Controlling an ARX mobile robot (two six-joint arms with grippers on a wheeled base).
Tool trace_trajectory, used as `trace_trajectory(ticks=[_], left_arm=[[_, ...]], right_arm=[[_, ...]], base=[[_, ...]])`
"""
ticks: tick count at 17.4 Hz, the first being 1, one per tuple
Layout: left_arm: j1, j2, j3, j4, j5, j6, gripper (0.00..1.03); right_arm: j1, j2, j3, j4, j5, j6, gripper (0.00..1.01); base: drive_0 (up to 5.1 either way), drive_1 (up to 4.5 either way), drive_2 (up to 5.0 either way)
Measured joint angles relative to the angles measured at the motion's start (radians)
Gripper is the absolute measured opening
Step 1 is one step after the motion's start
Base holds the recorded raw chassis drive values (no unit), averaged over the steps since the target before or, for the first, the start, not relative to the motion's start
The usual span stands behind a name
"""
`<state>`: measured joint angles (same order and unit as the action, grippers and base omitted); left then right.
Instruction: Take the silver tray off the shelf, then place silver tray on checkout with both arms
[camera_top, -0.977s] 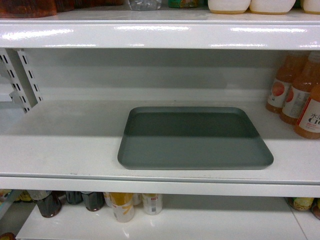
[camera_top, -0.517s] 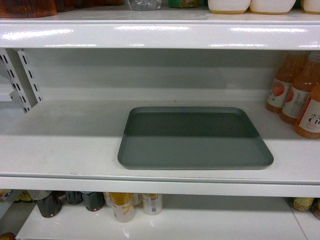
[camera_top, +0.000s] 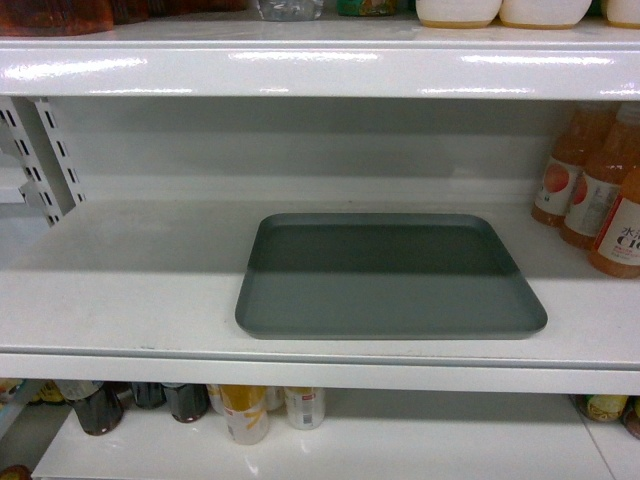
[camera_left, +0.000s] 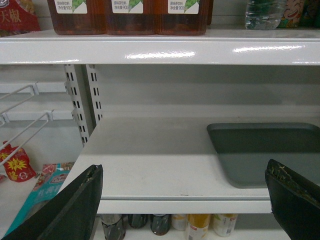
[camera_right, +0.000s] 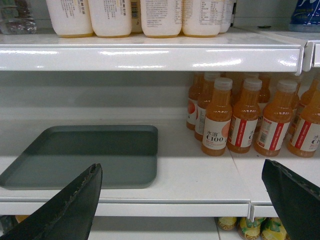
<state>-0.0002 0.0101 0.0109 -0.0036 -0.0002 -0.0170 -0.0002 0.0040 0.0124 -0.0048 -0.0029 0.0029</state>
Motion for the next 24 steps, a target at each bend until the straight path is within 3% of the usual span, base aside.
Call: trace_trajectory(ticks=[5, 6, 7, 8, 9, 11, 13, 17, 19, 20, 21, 24], left_arm=[[0.0, 0.0, 0.0, 0.0, 0.0, 0.0, 0.98], [-0.042, 0.05, 0.047, -0.146, -0.098, -0.031, 0.98], [-0.133, 0.252, 0.126, -0.231, -0.246, -0.09, 0.98], [-0.176, 0.428, 0.162, -0.146, -0.286, -0.125, 0.98], [-0.183, 0.608, 0.177, -0.038, -0.295, -0.136, 0.98], [-0.207, 1.06, 0.294, 0.165, -0.222, -0.148, 0.98], [-0.242, 1.317, 0.397, 0.252, -0.196, -0.154, 0.98], [-0.286, 1.566, 0.542, 0.287, -0.207, -0.176, 0.98], [-0.307, 1.72, 0.673, 0.303, -0.213, -0.195, 0.98], [-0.319, 1.856, 0.797, 0.283, -0.219, -0.228, 0.98], [-0.32, 1.925, 0.874, 0.276, -0.227, -0.238, 0.98], [-0.321, 2.064, 1.064, 0.236, -0.228, -0.246, 0.98]], right_arm=[[0.0, 0.0, 0.0, 0.0, 0.0, 0.0, 0.98], [-0.014, 0.016, 0.015, -0.061, -0.034, 0.005, 0.98], [-0.077, 0.153, 0.074, -0.17, -0.165, 0.012, 0.98], [-0.116, 0.331, 0.114, -0.118, -0.239, 0.022, 0.98], [-0.111, 0.478, 0.142, -0.032, -0.268, 0.024, 0.98], [-0.078, 0.968, 0.251, 0.229, -0.298, 0.023, 0.98], [-0.064, 1.245, 0.351, 0.329, -0.307, 0.019, 0.98], [-0.059, 1.512, 0.494, 0.376, -0.332, 0.048, 0.98], [-0.068, 1.671, 0.599, 0.391, -0.363, 0.104, 0.98], [-0.085, 1.815, 0.716, 0.391, -0.395, 0.172, 0.98], [-0.086, 1.884, 0.777, 0.396, -0.394, 0.189, 0.98], [-0.078, 2.052, 0.953, 0.376, -0.362, 0.191, 0.98]], base=[[0.0, 0.0, 0.0], [0.0, 0.0, 0.0], [0.0, 0.0, 0.0], [0.0, 0.0, 0.0], [0.0, 0.0, 0.0], [0.0, 0.0, 0.0], [0.0, 0.0, 0.0], [0.0, 0.0, 0.0], [0.0, 0.0, 0.0], [0.0, 0.0, 0.0], [0.0, 0.0, 0.0], [0.0, 0.0, 0.0]])
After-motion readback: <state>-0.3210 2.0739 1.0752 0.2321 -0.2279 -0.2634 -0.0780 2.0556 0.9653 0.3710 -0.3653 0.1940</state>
